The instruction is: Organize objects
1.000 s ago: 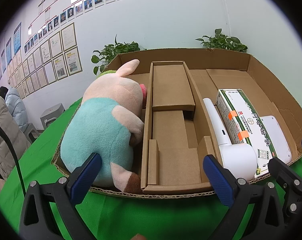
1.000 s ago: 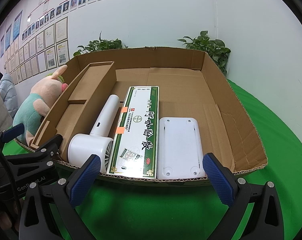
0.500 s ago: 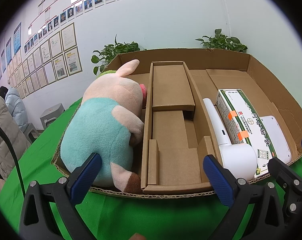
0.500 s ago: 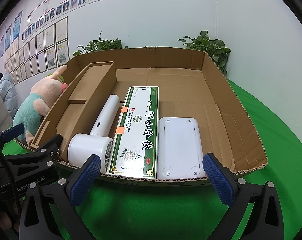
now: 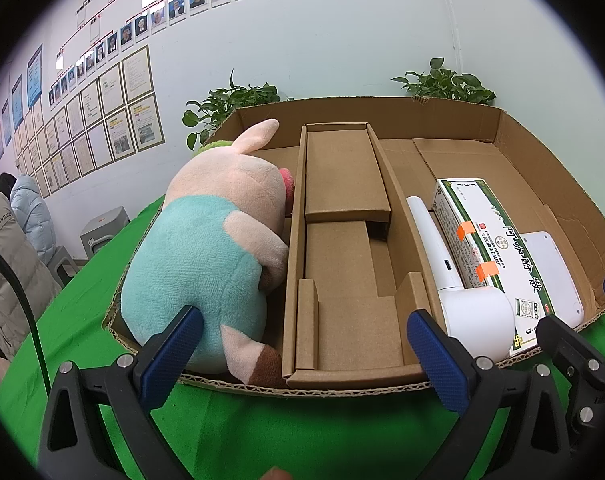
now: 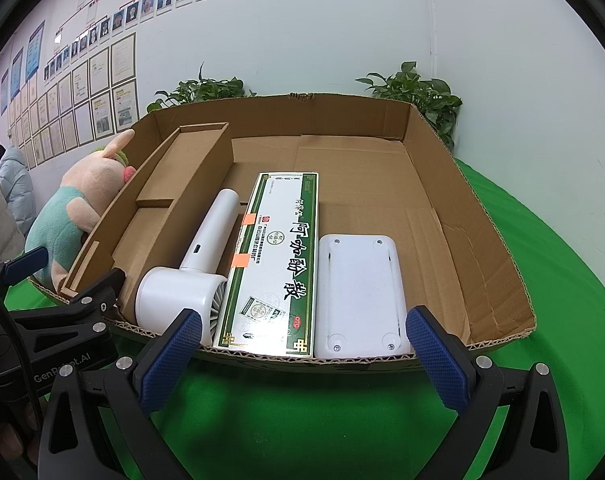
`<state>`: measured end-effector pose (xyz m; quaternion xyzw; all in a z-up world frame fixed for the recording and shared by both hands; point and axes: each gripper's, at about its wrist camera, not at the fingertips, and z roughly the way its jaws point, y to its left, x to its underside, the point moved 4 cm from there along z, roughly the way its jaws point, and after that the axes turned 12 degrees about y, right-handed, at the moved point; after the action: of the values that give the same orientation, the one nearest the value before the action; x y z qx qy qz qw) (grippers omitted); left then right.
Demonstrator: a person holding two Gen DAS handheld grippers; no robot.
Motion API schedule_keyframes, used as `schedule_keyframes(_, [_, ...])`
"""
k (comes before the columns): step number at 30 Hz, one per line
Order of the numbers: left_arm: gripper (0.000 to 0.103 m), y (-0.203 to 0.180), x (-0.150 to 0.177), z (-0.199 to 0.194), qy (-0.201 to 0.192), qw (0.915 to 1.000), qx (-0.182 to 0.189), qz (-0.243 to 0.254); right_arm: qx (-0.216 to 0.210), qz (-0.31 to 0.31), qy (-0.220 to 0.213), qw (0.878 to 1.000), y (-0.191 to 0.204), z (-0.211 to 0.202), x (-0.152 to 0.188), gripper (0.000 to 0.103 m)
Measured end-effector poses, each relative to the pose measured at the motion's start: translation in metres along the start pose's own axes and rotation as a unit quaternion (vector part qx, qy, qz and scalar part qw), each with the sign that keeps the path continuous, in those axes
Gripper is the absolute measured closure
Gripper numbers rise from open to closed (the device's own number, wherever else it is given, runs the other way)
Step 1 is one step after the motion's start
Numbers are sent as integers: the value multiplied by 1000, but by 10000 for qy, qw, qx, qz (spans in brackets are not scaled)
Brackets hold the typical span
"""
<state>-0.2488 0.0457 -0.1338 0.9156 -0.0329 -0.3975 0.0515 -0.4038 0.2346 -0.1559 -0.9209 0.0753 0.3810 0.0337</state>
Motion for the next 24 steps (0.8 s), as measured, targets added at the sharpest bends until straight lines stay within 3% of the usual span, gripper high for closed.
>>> schedule_keyframes(24, [1, 0, 0, 0, 1, 10000, 6, 2, 4, -2, 2, 10000, 1, -4, 4, 0])
